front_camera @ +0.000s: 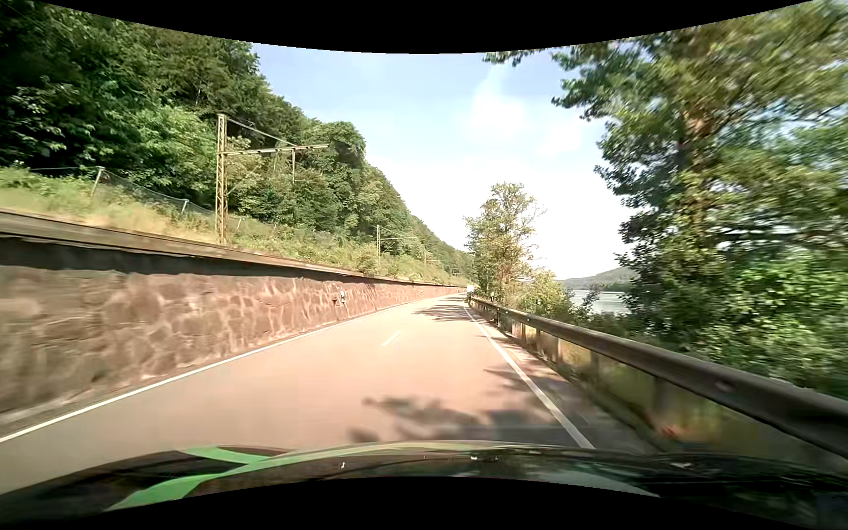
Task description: Follow the waypoints while adhering to traffic rules and regulations
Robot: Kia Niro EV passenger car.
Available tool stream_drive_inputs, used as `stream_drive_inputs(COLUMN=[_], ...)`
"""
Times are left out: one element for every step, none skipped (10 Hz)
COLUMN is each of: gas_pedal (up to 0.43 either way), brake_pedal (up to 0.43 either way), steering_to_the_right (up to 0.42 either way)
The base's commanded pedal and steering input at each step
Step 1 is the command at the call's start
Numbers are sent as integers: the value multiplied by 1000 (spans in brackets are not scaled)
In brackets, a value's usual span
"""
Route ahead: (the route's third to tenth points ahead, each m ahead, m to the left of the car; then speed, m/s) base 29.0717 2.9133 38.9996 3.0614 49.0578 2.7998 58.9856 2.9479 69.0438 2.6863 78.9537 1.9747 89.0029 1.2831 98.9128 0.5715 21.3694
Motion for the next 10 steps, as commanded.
stream_drive_inputs(gas_pedal=[177, 157, 157, 157, 157, 189, 197, 209, 220, 220], brake_pedal=[0, 0, 0, 0, 0, 0, 0, 0, 0, 0], steering_to_the_right=[-4, -4, -4, -4, -4, -3, 0, 3, 3, 3])
